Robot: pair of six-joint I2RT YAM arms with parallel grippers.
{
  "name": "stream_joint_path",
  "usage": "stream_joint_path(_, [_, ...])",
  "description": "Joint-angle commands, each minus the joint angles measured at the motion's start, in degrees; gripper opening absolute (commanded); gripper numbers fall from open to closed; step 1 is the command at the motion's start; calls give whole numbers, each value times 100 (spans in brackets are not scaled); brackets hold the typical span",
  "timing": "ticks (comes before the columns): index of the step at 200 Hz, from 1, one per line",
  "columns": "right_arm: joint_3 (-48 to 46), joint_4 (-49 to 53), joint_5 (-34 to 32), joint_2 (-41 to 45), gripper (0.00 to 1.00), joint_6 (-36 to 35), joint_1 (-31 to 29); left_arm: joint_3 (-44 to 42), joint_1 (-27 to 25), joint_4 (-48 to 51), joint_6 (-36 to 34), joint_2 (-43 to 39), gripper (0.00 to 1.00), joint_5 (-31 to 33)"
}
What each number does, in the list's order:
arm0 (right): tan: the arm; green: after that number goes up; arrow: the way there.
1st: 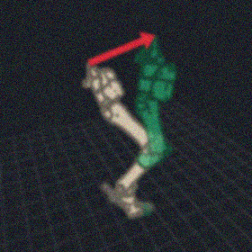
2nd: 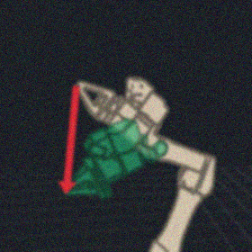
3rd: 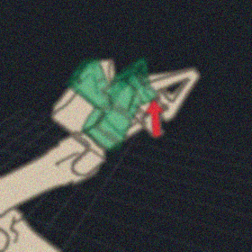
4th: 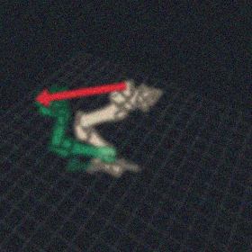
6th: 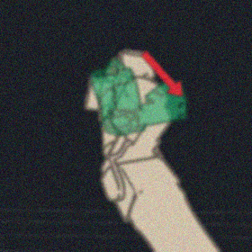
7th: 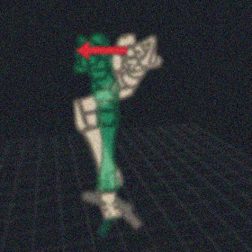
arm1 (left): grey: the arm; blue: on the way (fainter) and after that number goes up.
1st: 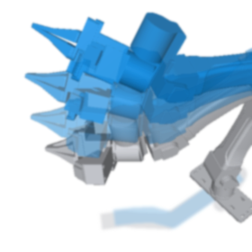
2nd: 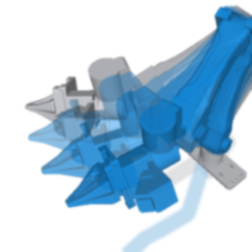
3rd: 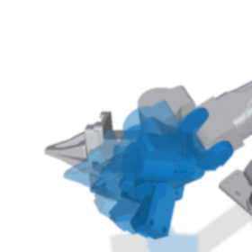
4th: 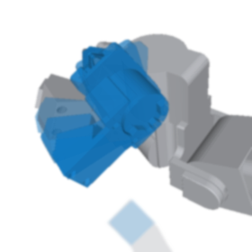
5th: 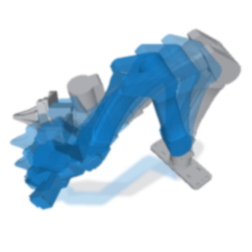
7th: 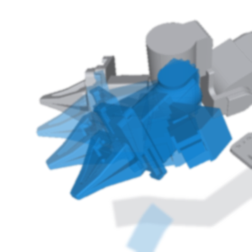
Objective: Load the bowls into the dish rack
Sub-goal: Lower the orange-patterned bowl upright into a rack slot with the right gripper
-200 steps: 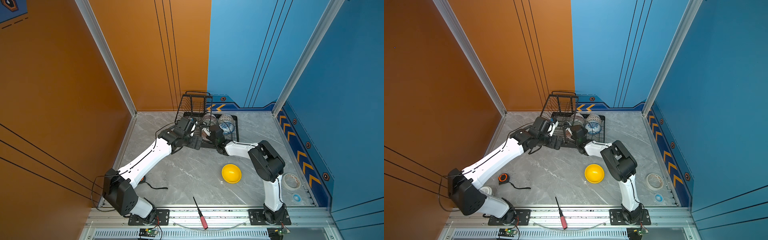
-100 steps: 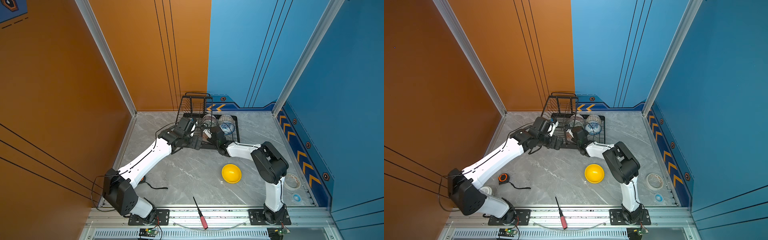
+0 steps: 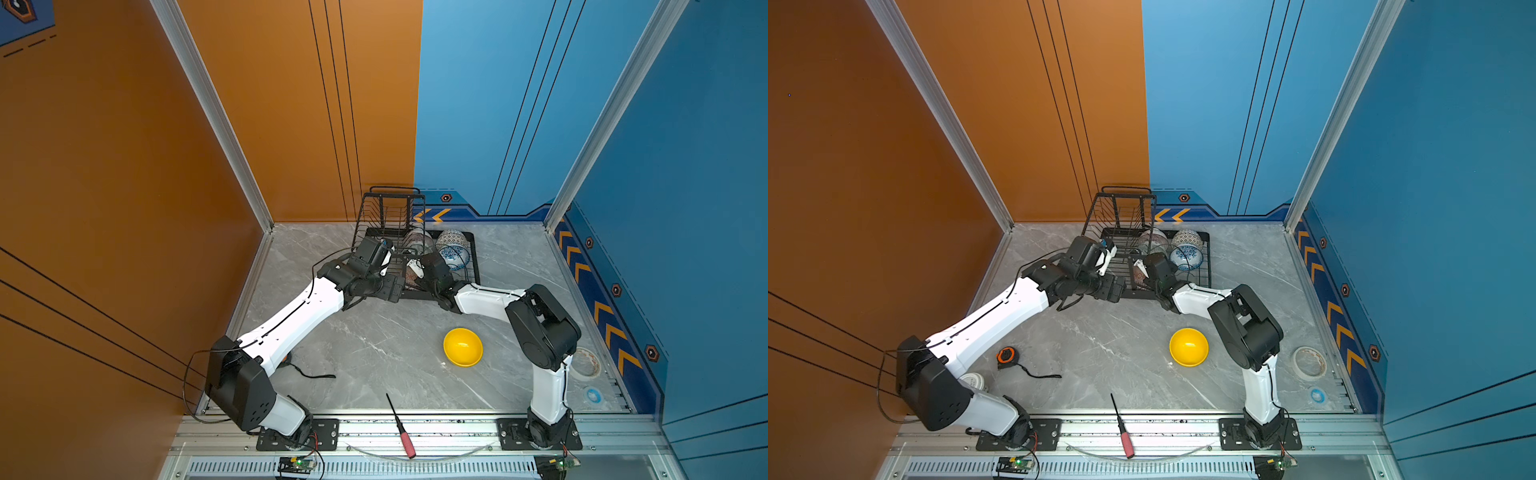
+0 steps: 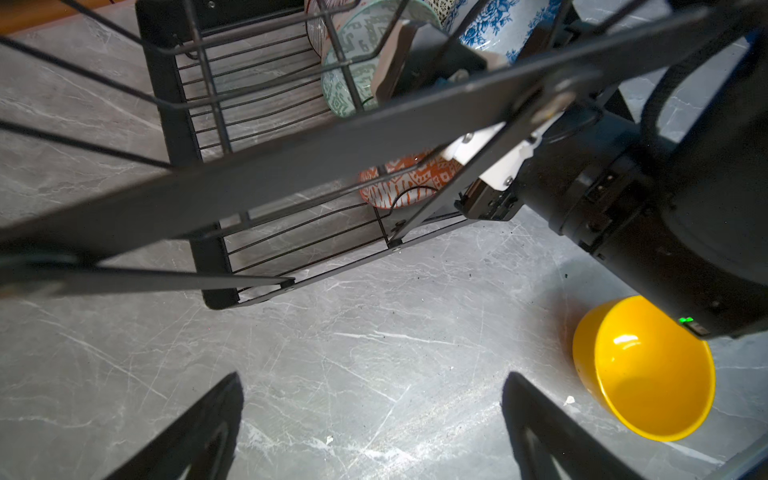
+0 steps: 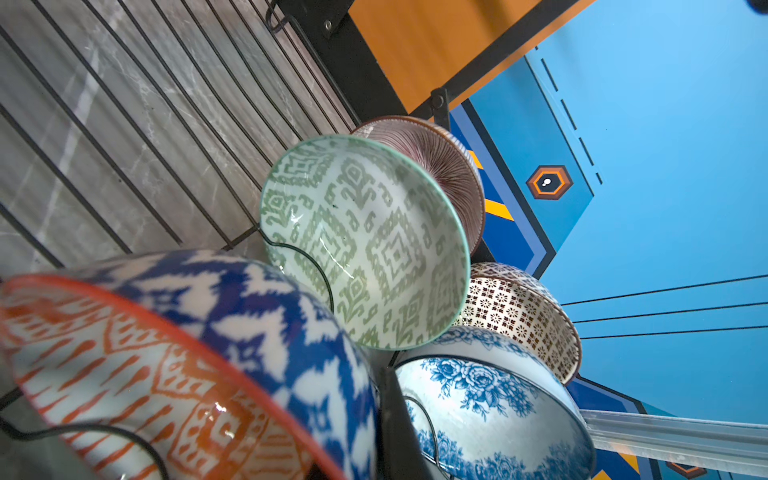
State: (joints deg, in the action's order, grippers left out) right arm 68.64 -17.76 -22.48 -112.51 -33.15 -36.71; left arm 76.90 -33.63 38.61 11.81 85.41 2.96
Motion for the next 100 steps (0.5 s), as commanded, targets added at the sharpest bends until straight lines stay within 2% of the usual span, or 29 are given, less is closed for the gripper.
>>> stream_joint_path(1, [-132, 546, 384, 67, 9, 133, -127, -70, 71, 45, 58, -66, 98, -41])
stream_joint_path(63, [-76, 591, 247, 171, 25, 80, -152, -66, 75, 41, 67, -33, 98, -50])
stream_joint_path(100, [-67, 692, 218, 252, 38, 74, -158, -66, 75, 41, 68, -33, 98, -50])
